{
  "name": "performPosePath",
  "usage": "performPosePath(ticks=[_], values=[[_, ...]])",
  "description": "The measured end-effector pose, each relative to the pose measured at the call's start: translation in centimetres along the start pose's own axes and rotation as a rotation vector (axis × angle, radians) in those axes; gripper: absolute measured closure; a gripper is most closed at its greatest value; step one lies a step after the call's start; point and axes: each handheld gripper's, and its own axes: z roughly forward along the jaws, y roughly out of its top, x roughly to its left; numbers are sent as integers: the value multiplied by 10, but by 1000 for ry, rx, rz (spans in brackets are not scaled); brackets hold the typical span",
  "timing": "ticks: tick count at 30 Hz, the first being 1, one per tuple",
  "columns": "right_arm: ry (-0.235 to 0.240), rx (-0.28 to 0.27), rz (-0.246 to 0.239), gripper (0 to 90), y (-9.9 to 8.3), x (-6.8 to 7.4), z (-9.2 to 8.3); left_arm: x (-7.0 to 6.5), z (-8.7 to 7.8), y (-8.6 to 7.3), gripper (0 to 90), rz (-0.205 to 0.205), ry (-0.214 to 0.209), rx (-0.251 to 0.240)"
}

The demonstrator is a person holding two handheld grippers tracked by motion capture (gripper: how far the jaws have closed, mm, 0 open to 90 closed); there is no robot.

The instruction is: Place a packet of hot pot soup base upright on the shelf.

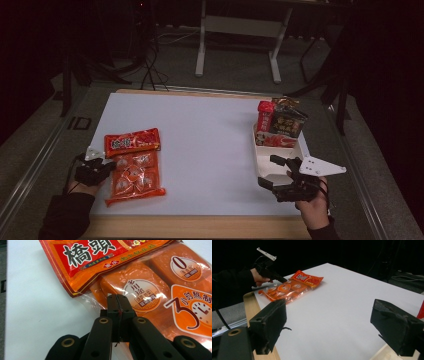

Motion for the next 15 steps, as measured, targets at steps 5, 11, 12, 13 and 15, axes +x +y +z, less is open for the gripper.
performPosePath(ticks=[5, 11, 12, 13, 15], values=[[4, 3, 2, 133, -1, 0, 0, -13, 7, 7, 900, 27, -23, 5], [5, 1, 2, 133, 0, 0, 0, -33, 16, 17, 900, 81, -62, 11], [7, 3, 3, 133, 0, 0, 0, -36, 17, 18, 900, 87, -64, 10], [6, 4, 3, 134, -1, -1, 0, -39, 18, 20, 900, 96, -68, 11], [7, 5, 1, 134, -1, -1, 0, -45, 21, 22, 900, 103, -82, 10]])
